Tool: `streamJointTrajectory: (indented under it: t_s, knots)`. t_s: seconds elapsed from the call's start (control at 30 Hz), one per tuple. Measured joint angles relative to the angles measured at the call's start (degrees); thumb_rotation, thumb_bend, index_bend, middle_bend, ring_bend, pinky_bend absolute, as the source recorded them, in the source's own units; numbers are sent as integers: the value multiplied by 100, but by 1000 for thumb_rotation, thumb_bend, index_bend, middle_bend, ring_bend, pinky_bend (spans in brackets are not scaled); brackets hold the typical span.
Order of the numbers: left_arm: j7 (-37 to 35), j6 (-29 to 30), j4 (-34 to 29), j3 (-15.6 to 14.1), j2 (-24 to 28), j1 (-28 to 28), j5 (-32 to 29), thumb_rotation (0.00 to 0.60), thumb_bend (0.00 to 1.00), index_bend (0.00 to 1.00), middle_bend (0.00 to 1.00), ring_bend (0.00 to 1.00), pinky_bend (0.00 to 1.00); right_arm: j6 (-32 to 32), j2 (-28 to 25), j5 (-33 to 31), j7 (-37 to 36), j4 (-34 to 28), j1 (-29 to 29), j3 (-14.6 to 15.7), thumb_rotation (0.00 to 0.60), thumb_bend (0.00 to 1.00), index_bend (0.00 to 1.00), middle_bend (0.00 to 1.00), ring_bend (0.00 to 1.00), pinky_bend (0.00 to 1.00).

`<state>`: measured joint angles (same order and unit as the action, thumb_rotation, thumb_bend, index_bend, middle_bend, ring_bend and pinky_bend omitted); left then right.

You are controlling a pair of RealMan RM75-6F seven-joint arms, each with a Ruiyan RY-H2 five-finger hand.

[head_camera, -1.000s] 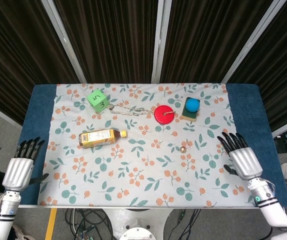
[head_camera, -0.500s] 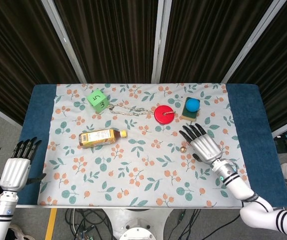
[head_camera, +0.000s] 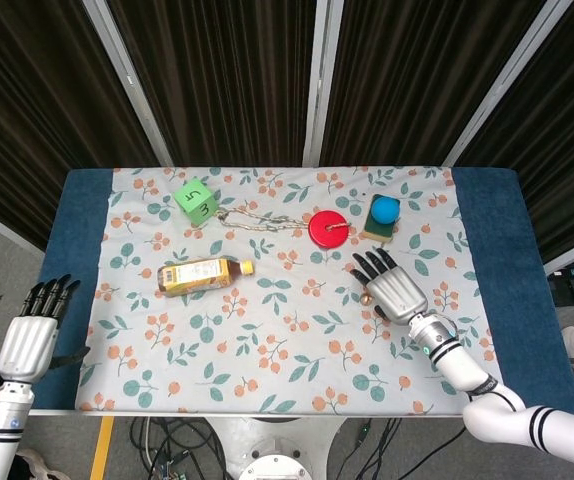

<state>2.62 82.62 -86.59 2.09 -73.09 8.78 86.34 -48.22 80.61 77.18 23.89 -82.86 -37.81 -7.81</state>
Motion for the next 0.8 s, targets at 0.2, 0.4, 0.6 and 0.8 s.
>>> streamJointTrajectory:
  t_s: [0.2,0.4,0.6,0.8]
  knots:
    - [-22,-18,23,4,-13,12,-6,600,0,0,0,0,7,23,53,-28,9,86,-96,64,600,212,257,0,0,0]
    - [-48,-44,39,-8,-4,17,-9,600,0,0,0,0,7,22,84,-65,-26,171,-170,90,600,239,312,0,0,0]
    - [-43,-51,33,-7,2,18,-23,600,0,0,0,0,7,33,113,-111,-43,221,-245,122,600,245,352,0,0,0]
    - [3,-68,16,5,-8,6,-90,600,0,0,0,0,7,18,160,-154,-14,275,-287,168,600,249,388,0,0,0]
